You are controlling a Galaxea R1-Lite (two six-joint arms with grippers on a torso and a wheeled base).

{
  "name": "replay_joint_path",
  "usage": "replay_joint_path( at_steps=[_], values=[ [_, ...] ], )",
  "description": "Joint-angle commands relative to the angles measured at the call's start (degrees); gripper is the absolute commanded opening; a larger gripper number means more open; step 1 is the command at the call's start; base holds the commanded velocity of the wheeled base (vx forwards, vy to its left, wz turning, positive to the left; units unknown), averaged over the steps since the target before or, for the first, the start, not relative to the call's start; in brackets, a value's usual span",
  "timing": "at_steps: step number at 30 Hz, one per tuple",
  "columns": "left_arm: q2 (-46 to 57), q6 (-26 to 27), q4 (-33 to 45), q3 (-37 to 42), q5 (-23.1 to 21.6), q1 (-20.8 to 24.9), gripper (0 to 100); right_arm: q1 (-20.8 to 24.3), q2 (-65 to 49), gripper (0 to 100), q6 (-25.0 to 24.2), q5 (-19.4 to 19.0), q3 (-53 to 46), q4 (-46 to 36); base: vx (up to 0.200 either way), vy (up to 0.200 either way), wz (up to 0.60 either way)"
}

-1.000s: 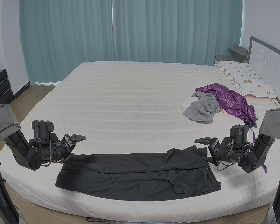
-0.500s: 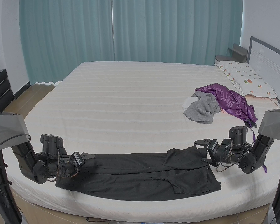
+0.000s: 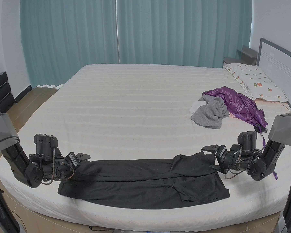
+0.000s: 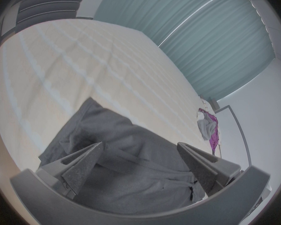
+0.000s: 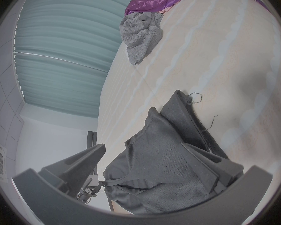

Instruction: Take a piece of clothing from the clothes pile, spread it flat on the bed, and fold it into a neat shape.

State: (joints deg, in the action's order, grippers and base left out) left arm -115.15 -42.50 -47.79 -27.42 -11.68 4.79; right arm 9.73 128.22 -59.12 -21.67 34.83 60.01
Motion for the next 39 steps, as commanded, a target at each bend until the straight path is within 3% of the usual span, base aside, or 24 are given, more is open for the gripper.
replay_joint_path(
  at_steps=[1,6,11,17,31,32,39],
  values=[
    [1.7,-0.1,-0.1,-1.1,0.2,-1.2,100,0.0,-0.1,100,0.0,0.0,0.1,0.0,0.000,0.000,0.00],
    [1.2,0.3,0.2,-2.0,2.5,-2.9,100,0.0,-0.7,100,-0.1,0.2,0.0,0.0,0.000,0.000,0.00],
    [2.7,5.7,7.5,-2.2,6.9,-3.8,100,0.0,-1.9,100,0.1,3.2,0.1,-1.0,0.000,0.000,0.00],
    [5.4,7.5,12.3,-2.5,8.1,-3.9,100,0.0,-2.6,100,0.2,6.8,1.2,-4.5,0.000,0.000,0.00],
    [-3.9,8.1,13.9,-7.5,8.8,-5.1,100,0.4,-3.0,100,0.2,7.0,1.2,-5.3,0.000,0.000,0.00],
    [-4.2,8.1,13.9,-7.6,8.6,-5.3,0,0.4,-3.0,100,0.2,7.0,1.2,-5.3,0.000,0.000,0.00],
    [-4.1,8.0,13.9,-7.5,8.5,-5.9,0,0.6,-3.1,100,0.3,7.2,1.1,-5.3,0.000,0.000,0.00]
  ],
)
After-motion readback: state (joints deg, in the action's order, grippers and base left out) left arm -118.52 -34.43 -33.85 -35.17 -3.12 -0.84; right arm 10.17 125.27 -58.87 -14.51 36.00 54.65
